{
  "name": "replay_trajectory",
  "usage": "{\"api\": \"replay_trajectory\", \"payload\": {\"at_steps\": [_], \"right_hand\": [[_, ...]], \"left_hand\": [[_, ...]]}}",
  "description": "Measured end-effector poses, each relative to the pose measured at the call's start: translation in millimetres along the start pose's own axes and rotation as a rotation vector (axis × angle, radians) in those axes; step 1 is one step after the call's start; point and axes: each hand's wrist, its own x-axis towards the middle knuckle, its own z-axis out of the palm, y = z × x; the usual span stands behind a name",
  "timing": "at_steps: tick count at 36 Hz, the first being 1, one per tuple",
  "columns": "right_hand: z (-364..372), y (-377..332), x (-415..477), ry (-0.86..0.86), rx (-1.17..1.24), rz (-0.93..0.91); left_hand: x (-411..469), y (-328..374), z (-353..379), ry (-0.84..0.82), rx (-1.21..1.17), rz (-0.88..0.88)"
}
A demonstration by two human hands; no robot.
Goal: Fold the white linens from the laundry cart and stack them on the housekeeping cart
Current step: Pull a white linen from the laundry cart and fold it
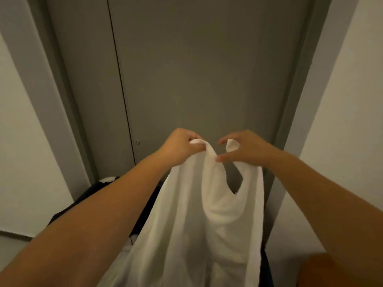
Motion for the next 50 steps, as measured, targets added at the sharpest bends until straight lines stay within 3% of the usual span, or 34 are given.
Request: {"api": "replay_trajectory", "payload": {"at_steps": [5,10,16,26,28,31,35,41,50], "right_hand": [[28,-4,9,-0.044,0.045,-0.047],[23,-7,18,0.118,-0.049,-0.098],[1,-22,30,0.359,-0.211,-0.186],[-65,25,14,0.685,-0.189,0.099],[-68,34,13,0.659,-0.192,0.137],[-56,32,12,0.484,-0.215,0.148],[-17,24,18,0.197,-0.143,0.063],[48,-14,21,-0.077,0.002,-0.077],[104,-41,26,-0.083,0.311,-0.010]], "left_hand": [[-4,11,-4,-0.011,0.032,0.015],[-14,-9,-14,0.026,0.003,-0.048],[-42,-60,3,-0.082,-0.015,-0.218],[-95,-150,-23,-0.064,0.122,-0.489],[-94,-152,-36,-0.033,0.148,-0.494],[-75,-127,-49,0.031,0.133,-0.377],[-43,-72,-49,0.004,0.116,-0.141],[-24,-27,-39,-0.038,0.015,-0.020],[-35,-36,-54,0.016,0.005,-0.006]]}}
